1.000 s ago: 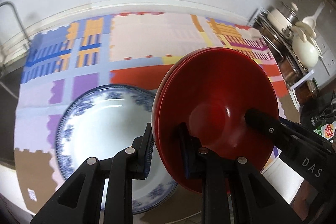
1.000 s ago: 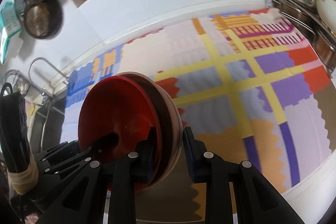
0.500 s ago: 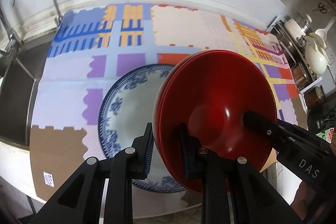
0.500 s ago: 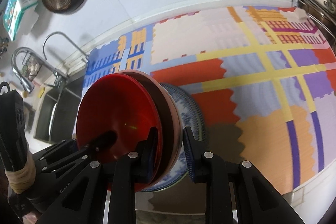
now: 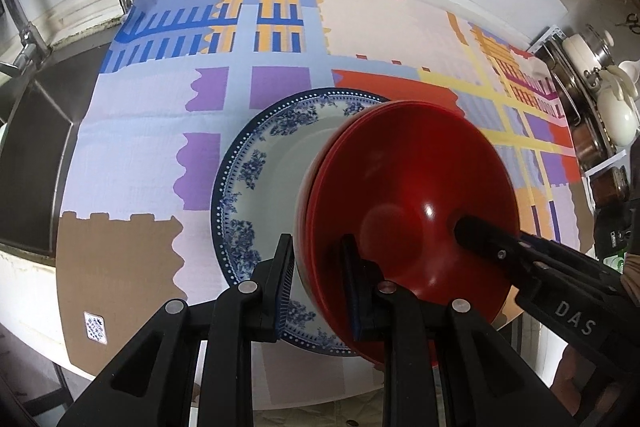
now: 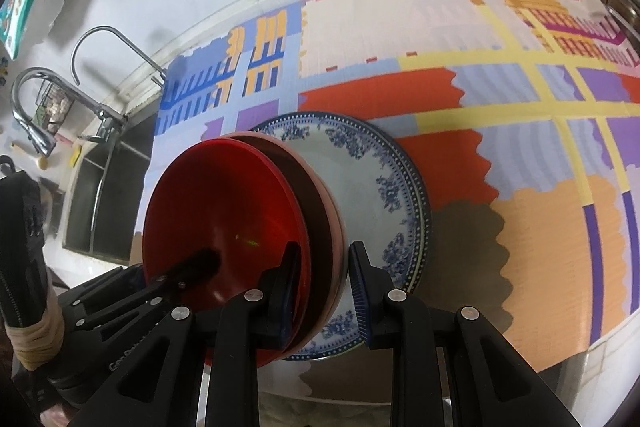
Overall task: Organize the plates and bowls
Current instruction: 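Slide the whole plate-and-bowl stack across the mat toward the sink, then open both grippers and pull them back from the stack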
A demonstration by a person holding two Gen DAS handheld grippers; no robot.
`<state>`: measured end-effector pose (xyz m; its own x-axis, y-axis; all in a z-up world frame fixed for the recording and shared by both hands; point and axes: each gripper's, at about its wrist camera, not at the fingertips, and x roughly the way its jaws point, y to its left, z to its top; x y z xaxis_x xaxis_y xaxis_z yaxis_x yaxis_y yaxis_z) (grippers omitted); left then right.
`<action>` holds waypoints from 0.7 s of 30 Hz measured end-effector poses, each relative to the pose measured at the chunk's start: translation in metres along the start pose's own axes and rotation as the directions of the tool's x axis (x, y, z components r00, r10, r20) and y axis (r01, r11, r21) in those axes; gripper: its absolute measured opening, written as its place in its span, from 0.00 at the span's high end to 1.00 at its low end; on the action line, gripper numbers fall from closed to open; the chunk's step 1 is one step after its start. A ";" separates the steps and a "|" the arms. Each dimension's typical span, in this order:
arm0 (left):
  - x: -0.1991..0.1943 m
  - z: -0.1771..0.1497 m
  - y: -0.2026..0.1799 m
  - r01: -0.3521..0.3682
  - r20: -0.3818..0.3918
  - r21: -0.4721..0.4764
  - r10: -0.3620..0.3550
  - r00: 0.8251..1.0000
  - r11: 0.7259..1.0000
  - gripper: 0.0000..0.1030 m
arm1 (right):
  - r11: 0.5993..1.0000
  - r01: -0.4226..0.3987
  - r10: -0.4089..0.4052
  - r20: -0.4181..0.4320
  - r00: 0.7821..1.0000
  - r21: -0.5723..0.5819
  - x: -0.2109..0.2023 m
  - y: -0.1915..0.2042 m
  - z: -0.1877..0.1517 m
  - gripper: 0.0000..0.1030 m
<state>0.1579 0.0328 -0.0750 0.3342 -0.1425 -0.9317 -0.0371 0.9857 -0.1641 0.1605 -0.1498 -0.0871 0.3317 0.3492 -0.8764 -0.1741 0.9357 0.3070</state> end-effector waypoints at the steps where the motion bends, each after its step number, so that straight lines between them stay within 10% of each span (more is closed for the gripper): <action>1: 0.000 0.001 0.001 -0.001 0.001 -0.001 0.001 1.000 1.000 0.77 | 1.000 -0.004 0.004 -0.010 1.000 0.004 0.003 -0.001 0.000 0.74; 21: 0.012 0.004 0.005 0.002 -0.017 -0.009 -0.002 1.000 1.000 0.77 | 0.999 0.013 -0.014 -0.018 1.000 -0.037 0.022 0.001 0.005 0.74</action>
<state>0.1656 0.0364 -0.0855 0.3186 -0.1461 -0.9366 -0.0453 0.9846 -0.1689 0.1722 -0.1408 -0.1038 0.3173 0.3354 -0.8870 -0.2037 0.9376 0.2817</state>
